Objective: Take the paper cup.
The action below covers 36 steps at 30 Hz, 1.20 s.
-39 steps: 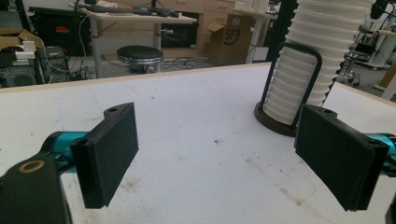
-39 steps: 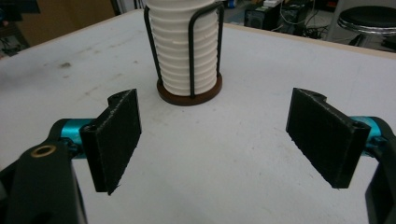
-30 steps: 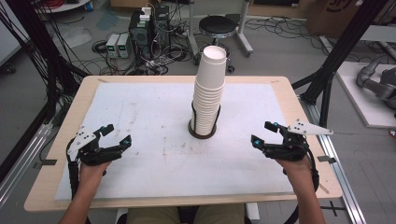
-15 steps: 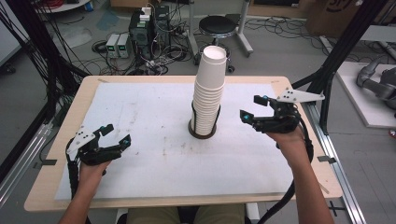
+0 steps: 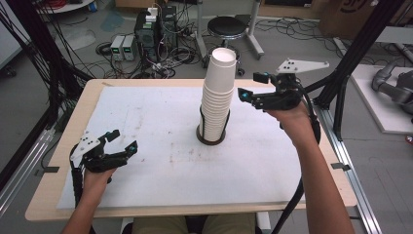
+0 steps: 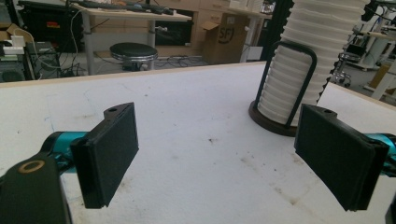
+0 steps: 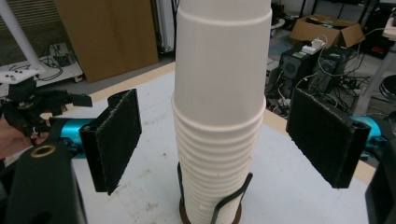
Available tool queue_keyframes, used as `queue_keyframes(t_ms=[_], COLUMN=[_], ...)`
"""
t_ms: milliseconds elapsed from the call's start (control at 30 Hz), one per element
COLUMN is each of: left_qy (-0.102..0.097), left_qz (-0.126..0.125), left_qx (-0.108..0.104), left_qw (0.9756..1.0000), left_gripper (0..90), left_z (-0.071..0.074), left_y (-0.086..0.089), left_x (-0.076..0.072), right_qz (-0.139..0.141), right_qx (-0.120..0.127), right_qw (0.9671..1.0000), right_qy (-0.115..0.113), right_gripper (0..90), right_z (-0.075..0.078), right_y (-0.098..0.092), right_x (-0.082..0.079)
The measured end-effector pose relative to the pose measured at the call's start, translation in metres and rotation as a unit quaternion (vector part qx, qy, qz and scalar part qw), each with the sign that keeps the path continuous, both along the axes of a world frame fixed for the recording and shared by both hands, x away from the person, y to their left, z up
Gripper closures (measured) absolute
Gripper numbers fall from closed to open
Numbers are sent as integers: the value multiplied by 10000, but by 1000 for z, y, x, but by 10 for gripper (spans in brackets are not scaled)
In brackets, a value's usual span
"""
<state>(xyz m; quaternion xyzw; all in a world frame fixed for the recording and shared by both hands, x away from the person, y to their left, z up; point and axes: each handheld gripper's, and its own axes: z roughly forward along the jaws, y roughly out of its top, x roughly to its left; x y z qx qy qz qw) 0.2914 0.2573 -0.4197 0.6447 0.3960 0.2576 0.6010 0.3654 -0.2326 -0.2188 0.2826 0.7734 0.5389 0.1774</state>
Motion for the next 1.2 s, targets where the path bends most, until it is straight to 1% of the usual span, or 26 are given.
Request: queue_keyframes(t_ms=[133, 267, 400, 467, 533, 700, 767, 1000, 1100, 1133, 1200], left_qy=[9, -16, -6, -13, -14, -16, -13, 1, 12, 12, 26], left_qz=[-7, 3, 7, 12, 25, 44, 44, 16, 21, 21, 26], left_qx=[-16, -38, -53, -42, -74, -100, -106, -132, -140, -140, -163], left_qw=[10000, 10000, 10000, 10000, 10000, 9999, 9999, 9999, 9999, 9999, 9999], left_gripper=[136, 136, 136, 136, 136, 136, 136, 137, 139, 139, 139], left_z=[0, 0, 0, 0, 0, 0, 0, 0, -1, -1, -1], left_y=[0, 0, 0, 0, 1, 2, 2, 3, 3, 3, 3], left_x=[0, 0, 1, 1, 1, 1, 1, 1, 1, 1, 1], right_qz=[4, -1, 1, -8, 24, 11, -9, 6, 31, 28, 26], right_qx=[-8, 24, 48, -10, 8, -119, -126, -166, -159, -165, -187], right_qw=[10000, 9998, 9998, 9998, 9996, 9994, 9993, 9989, 9989, 9990, 9990], right_qy=[97, 178, 218, 220, 266, 310, 345, 447, 449, 403, 396], right_gripper=[187, 186, 186, 186, 186, 187, 186, 186, 186, 187, 187], right_z=[9, 13, 16, 18, 18, 19, 19, 14, 13, 13, 13], right_y=[8, 15, 22, 28, 32, 44, 49, 61, 64, 65, 65], right_x=[14, 27, 35, 39, 42, 50, 53, 64, 67, 67, 67])
